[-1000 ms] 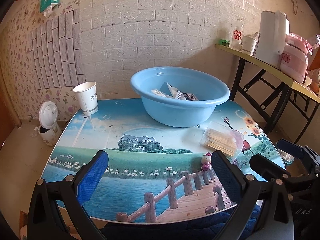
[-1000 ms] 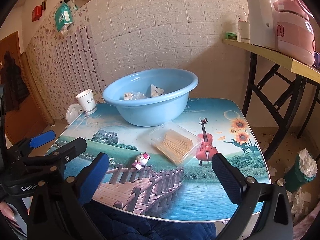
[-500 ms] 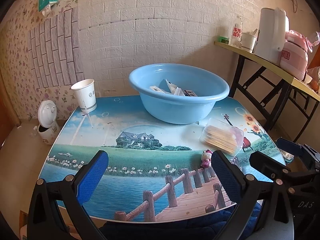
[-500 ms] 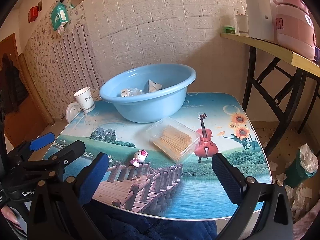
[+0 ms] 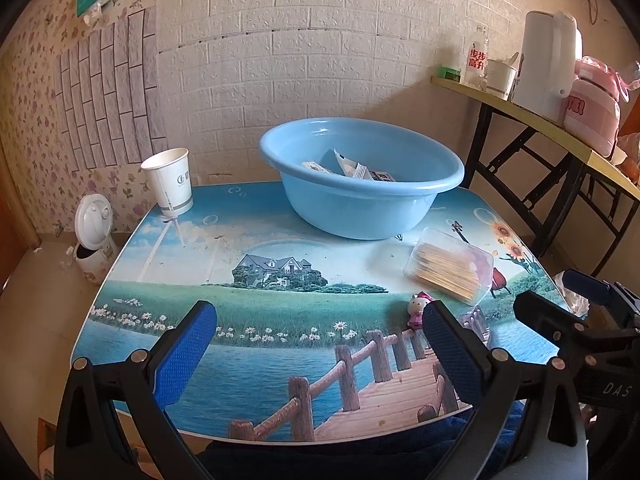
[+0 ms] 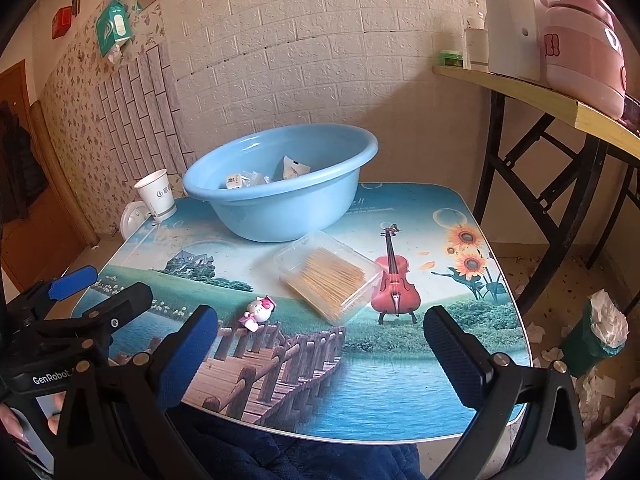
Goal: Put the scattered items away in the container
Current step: 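Withdraw both tools from the basin back over the table, then move the left tool to the Hello Kitty figure while the right approaches the toothpick box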
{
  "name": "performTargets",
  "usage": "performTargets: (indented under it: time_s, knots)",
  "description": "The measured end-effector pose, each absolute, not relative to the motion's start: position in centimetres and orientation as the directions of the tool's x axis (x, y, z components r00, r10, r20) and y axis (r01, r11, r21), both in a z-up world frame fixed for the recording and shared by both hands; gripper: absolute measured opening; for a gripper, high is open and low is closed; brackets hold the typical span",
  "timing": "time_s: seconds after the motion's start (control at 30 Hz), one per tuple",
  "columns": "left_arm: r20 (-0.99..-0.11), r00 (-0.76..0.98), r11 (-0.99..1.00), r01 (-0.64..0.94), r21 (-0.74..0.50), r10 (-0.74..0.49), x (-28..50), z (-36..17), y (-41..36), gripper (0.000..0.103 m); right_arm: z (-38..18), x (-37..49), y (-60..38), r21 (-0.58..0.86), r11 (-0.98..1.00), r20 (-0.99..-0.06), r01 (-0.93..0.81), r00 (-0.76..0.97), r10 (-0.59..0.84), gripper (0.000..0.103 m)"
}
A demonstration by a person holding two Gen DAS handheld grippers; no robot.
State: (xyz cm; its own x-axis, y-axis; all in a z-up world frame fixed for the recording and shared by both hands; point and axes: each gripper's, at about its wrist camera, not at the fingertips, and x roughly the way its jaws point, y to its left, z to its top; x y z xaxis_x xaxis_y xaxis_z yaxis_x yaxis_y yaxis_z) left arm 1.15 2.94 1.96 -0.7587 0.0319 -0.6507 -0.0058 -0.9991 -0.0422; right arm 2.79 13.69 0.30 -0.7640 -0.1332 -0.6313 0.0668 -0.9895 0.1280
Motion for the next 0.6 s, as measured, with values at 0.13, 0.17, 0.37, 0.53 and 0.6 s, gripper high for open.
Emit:
performTargets:
  time_s: [0.13, 0.17, 0.37, 0.53, 0.6]
  knots:
    - [-0.659, -0.751, -0.999, -0.011, -0.044, 0.037, 1.0, 1.5, 3.1, 0.103, 0.2, 2.6, 14.3, 0.108, -0.993, -0.636, 0.043, -0.765, -0.102, 0.103]
    - [-0.661, -0.749, -0.999, -0.013, -0.043, 0.038, 1.0, 1.4, 3.1, 0.103, 0.1, 2.5, 14.4, 0.106, -0.994, -0.637, 0.041, -0.764, -0.099, 0.103]
    - [-0.676, -0.735, -0.999, -0.026, -0.048, 0.051, 0.5, 0.6, 3.6, 0.103, -0.6, 2.2, 15.0, 0.100, -0.995, -0.645, 0.024, -0.759, -0.084, 0.103]
    - [-0.692, -0.720, -0.998, -0.042, -0.042, 0.059, 0.0, -0.2, 4.4, 0.103, -0.7, 1.9, 15.7, 0.091, -0.996, -0.643, 0.018, -0.763, -0.073, 0.103]
    - [-0.697, -0.715, -0.998, -0.049, -0.038, 0.062, -0.2, -0.5, 4.8, 0.103, -0.8, 1.6, 16.1, 0.086, -0.996, -0.649, 0.015, -0.758, -0.067, 0.103]
